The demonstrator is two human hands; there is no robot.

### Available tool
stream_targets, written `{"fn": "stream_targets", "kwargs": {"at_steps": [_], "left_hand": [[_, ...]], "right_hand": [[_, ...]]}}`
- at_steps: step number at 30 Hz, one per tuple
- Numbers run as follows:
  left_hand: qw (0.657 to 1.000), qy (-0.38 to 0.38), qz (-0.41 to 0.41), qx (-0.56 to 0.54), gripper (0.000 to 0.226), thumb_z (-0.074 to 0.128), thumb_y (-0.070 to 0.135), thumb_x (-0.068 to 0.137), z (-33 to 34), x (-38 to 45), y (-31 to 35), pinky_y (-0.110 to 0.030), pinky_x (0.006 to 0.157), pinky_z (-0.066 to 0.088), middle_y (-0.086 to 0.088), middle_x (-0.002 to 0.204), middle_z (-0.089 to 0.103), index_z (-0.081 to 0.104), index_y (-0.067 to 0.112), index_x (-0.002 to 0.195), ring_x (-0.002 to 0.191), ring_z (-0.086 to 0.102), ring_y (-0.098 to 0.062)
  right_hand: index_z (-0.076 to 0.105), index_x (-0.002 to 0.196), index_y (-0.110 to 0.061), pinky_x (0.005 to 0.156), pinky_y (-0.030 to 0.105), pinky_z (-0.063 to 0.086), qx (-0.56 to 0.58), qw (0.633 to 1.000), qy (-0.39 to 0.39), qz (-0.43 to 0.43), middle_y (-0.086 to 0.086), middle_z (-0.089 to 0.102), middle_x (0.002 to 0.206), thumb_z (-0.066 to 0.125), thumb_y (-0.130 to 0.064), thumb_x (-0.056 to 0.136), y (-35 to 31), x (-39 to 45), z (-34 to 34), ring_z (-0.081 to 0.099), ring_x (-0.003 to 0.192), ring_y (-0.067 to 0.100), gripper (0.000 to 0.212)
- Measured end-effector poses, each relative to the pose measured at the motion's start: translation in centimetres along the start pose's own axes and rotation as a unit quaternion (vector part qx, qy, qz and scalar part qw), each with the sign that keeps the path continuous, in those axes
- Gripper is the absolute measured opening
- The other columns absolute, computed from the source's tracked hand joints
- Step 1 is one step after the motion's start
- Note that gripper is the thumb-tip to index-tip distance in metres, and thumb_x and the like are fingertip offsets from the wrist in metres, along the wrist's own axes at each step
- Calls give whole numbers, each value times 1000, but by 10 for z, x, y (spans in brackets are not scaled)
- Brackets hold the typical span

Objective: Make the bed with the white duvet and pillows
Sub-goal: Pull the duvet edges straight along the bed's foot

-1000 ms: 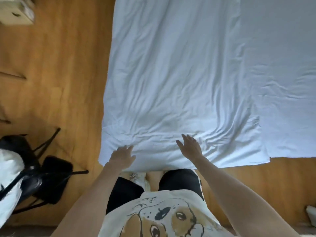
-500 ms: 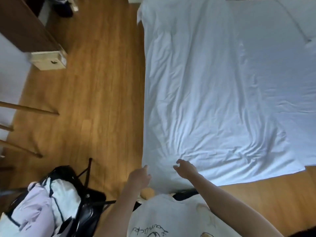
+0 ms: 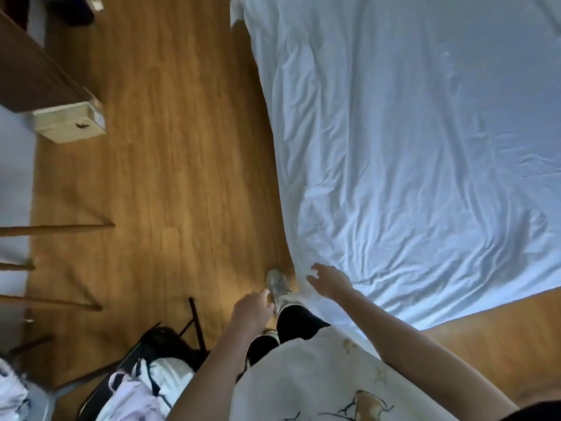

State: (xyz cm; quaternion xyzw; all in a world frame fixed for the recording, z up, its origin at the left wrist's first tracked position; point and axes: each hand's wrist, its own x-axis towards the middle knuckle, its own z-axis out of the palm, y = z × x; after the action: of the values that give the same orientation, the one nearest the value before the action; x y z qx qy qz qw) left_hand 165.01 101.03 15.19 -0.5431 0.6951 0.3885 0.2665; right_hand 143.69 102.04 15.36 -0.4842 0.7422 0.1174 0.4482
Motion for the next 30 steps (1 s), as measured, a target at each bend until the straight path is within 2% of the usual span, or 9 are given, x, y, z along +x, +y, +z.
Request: {"fn": "stream_targets", "kwargs": {"at_steps": [3,6,10,14,16,19,22,27,30], "left_hand": [[1000,16,14,-12,49,35,36,101,-52,39,-5,-35,92,46,-6,137,51,38,15,145,118,53,-22],[1000,19,12,3,49,35,33,101,-114,82,-18,-33,87,46,-6,139,48,37,15,146,115,53,-23],[998,52,-10,23,46,36,32,101,-204,123,-27,-33,91,44,-3,139,48,39,17,144,119,50,-20],[991,130,-21,18,42,37,30,101,-289,152,-30,-32,94,43,-2,138,48,43,16,140,122,49,-19],[989,145,-30,9,42,38,31,101,-330,170,-35,-34,96,41,-2,139,46,43,16,140,125,46,-19],[989,149,-18,15,44,40,31,100,-381,204,-46,-35,99,40,-5,139,46,44,14,140,126,46,-22],[988,150,9,35,42,42,31,99,-439,255,-62,-34,96,41,-5,137,48,46,16,138,123,47,-22],[985,114,76,103,43,42,29,99,-550,349,-76,-35,98,40,-7,139,45,43,15,139,126,43,-23],[973,84,129,174,44,41,30,99,-623,397,-74,-34,100,39,-8,140,42,40,14,141,128,40,-24]], "right_hand": [[49,135,-19,98,34,40,20,1000,-4,12,4,55,135,40,-42,99,-19,36,-20,50,124,24,44],[52,129,-16,98,36,42,38,999,-8,16,7,57,132,41,-37,98,-46,87,-59,50,121,27,39],[51,130,-15,92,33,40,57,998,4,13,6,57,129,42,-34,98,-90,147,-137,52,119,25,39],[53,126,-17,92,36,45,71,997,34,-6,6,58,128,38,-24,97,-141,193,-206,53,116,25,33],[52,128,-17,95,38,44,80,996,38,-11,6,56,130,36,-24,97,-166,212,-233,51,119,26,36],[50,134,-15,101,40,39,85,995,42,-23,8,52,136,36,-25,97,-197,239,-266,43,128,28,41],[51,133,-15,102,40,38,65,997,52,-10,8,52,134,37,-26,98,-228,284,-296,41,128,28,39],[49,133,-15,103,42,37,85,989,105,54,9,48,136,42,-27,97,-280,359,-349,40,126,29,39],[45,137,-15,105,41,36,130,976,134,114,10,44,140,48,-31,96,-314,388,-384,38,129,29,44]]}}
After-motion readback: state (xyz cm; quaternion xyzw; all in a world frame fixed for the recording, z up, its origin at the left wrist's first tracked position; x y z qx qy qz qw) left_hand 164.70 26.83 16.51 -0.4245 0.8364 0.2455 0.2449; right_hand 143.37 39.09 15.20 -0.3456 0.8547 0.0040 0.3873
